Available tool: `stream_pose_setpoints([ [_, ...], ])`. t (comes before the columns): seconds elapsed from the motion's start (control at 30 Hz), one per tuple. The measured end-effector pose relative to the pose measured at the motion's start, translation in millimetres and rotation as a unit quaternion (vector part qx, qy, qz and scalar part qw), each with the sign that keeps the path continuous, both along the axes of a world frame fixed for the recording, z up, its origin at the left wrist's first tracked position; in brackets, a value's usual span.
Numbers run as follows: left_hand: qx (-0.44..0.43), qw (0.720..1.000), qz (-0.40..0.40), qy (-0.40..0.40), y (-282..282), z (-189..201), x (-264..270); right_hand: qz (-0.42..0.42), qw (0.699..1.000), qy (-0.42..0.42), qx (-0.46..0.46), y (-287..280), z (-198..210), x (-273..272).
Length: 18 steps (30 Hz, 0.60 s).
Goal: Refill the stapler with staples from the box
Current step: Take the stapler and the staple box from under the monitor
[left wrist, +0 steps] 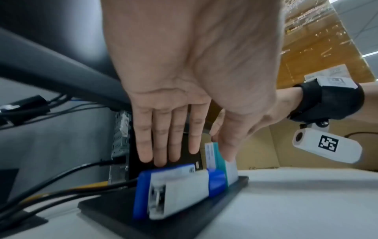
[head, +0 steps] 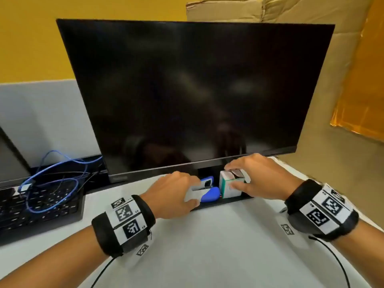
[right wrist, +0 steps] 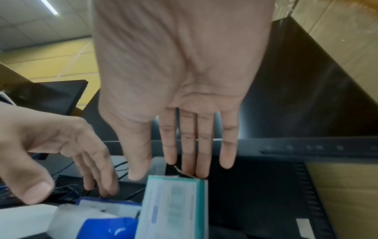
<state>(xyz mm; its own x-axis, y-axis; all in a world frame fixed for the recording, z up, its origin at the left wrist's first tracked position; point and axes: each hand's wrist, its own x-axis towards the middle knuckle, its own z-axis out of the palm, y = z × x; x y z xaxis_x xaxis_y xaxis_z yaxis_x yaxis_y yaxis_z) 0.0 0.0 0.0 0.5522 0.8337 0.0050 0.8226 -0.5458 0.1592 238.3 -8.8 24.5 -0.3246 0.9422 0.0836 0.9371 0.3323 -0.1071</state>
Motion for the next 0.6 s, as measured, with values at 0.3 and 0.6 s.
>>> stream_pose_setpoints([
  [0.3,0.005,0.999,0.024,0.022,14.5,-26.7,14.1,-0.014,0.999,-0.034,0.016,11.2,-23.5,3.1],
  [0.6,-0.039,0.998,0.016,0.044,-3.5,-18.1,5.4,0.001,0.998,-0.05,0.031,0.5,-25.5,0.3],
])
